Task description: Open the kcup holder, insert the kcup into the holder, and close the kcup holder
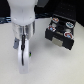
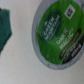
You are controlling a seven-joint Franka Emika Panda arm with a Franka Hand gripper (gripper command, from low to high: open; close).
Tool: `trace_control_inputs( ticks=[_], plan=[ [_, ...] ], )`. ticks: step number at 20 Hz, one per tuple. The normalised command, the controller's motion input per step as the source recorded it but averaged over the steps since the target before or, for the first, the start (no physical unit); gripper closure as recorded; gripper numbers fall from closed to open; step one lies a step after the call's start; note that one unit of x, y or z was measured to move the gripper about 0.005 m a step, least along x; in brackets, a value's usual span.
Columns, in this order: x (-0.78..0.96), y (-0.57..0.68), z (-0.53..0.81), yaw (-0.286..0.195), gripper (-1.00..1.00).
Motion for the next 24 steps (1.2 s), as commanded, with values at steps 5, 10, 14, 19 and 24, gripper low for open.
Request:
trace_control_inputs(
  ticks=[5, 10, 14, 19, 24],
  plan=[
    [-0.01, 0.02, 0.0, -0.015, 1.0],
    [0.02, 0.15, 0.27, -0.013, 1.0],
    [0.05, 0.42, 0.83, 0.011, 1.0],
    [0.05, 0.47, 0.86, 0.023, 1.0],
    [0.07, 0.51, 0.84, 0.017, 1.0]
  ],
)
